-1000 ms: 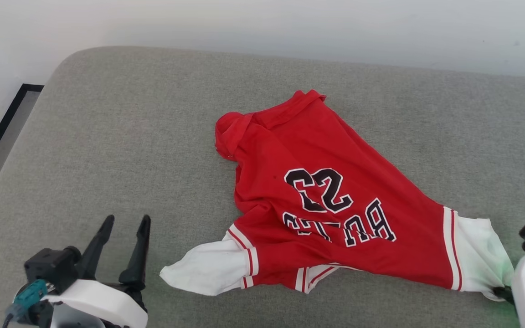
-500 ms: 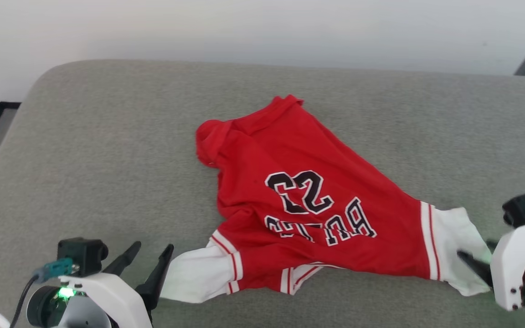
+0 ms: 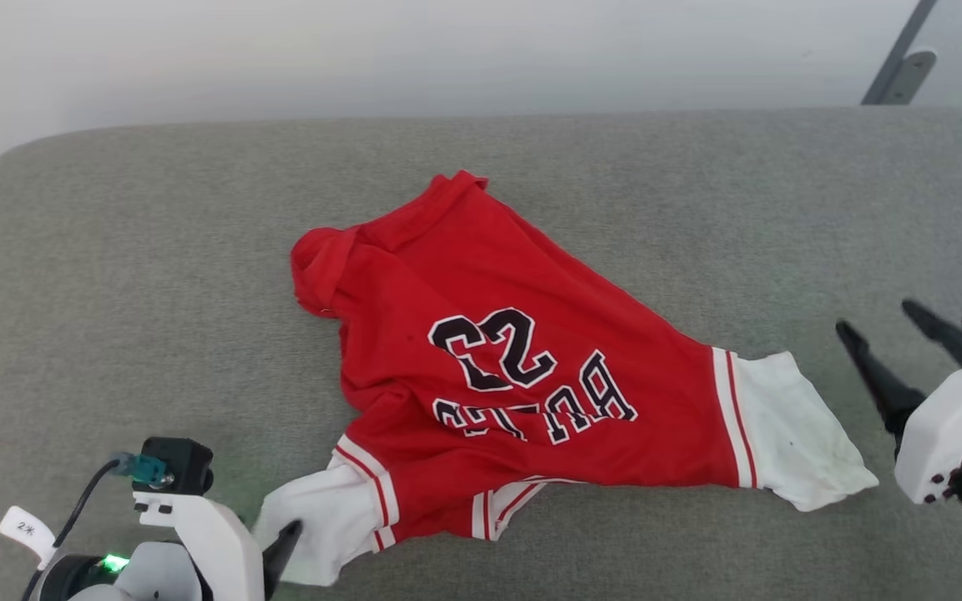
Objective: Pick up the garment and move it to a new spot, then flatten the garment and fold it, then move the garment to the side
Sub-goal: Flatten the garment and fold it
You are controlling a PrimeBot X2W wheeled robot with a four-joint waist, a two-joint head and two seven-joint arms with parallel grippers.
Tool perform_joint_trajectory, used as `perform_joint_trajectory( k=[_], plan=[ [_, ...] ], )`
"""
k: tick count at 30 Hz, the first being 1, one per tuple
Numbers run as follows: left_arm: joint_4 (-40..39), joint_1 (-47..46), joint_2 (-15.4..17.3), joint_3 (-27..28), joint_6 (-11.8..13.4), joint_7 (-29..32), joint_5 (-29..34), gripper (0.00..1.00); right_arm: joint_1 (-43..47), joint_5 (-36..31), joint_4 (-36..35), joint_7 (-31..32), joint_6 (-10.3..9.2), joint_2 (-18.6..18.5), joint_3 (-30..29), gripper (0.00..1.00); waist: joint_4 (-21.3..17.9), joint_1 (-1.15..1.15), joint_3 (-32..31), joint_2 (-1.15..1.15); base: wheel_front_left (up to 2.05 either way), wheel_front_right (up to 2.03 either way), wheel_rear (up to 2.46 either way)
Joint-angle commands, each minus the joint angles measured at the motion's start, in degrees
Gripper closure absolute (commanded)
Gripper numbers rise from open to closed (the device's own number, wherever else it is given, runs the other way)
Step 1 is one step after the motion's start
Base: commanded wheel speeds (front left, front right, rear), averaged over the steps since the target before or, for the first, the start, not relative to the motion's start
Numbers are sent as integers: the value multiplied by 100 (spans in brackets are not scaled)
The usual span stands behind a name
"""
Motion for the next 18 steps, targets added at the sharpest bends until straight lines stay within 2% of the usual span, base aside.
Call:
perform_joint_trajectory(
  k=[1,6,10,18],
  plan=[
    [94,-112,54,-67,39,149,36,0,90,-117,-142,-147,-2,121,-107,0,-66,0,36,0,0,0,0],
    [361,-308,30,-243,123,580,69,0,195,-488,-446,-442,-2,423,-364,0,-175,0,106,0,0,0,0],
    [482,-450,-115,-292,54,806,-71,0,350,-540,-539,-402,-2,529,-396,0,-228,0,157,0,0,0,0],
    [700,-680,-350,-462,54,1224,-181,0,458,-414,-545,-206,-2,506,-373,0,-241,0,229,0,0,0,0]
  ],
)
